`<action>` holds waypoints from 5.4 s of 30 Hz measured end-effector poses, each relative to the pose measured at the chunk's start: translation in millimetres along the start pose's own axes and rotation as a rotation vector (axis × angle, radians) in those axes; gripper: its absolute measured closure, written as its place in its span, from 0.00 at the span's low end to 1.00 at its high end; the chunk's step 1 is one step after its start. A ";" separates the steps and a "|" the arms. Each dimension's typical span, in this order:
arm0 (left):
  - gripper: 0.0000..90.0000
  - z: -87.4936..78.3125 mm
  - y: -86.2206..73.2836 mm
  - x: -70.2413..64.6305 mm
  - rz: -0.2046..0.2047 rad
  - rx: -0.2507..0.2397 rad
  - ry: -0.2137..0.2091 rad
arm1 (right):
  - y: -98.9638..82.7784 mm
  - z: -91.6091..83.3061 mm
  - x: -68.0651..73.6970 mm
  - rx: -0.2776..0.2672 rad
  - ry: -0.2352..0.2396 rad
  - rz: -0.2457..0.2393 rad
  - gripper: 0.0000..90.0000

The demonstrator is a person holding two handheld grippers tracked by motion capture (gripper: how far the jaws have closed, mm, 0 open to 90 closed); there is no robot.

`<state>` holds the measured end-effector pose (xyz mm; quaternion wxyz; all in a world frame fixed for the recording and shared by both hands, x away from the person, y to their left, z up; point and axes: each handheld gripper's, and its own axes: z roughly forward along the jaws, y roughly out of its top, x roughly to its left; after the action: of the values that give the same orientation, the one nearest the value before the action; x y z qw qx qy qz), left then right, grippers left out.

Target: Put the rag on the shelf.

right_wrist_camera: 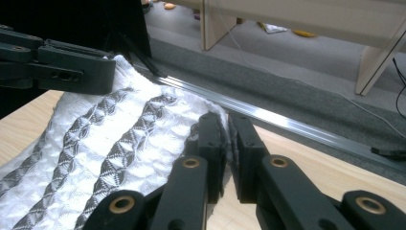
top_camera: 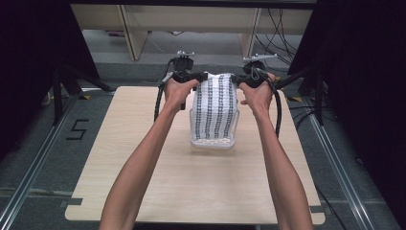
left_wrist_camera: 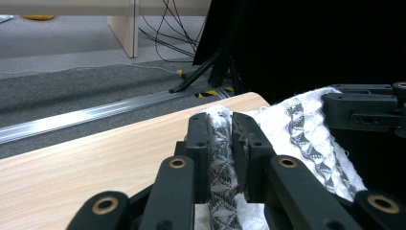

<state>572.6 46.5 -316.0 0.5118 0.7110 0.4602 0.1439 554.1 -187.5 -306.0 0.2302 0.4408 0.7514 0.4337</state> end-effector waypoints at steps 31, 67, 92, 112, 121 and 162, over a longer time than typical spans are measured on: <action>0.34 -17.3 -5.4 15.3 -0.034 0.149 0.074 | -7.4 -6.5 1.8 -0.003 0.004 0.025 0.71; 0.29 -117.5 -58.6 8.6 0.031 0.030 0.024 | -42.4 -72.2 12.9 -0.061 0.068 -0.066 0.53; 0.27 -129.8 -91.4 0.0 0.058 0.035 -0.031 | -68.9 -89.3 37.0 -0.047 0.123 -0.129 0.49; 0.23 -134.3 -121.2 2.0 0.068 0.051 -0.040 | -100.3 -97.3 48.4 -0.089 0.125 -0.078 0.34; 0.23 -136.9 -132.9 6.1 0.060 0.050 -0.033 | -114.5 -98.5 45.5 -0.076 0.138 -0.076 0.34; 0.23 -168.4 -196.4 -7.3 0.162 0.089 -0.056 | -181.4 -112.5 61.9 0.005 0.199 -0.082 0.33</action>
<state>355.4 151.3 -409.8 0.4793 0.7716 0.3927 0.1441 356.9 -227.3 -400.5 0.1708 0.3648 0.7891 0.4637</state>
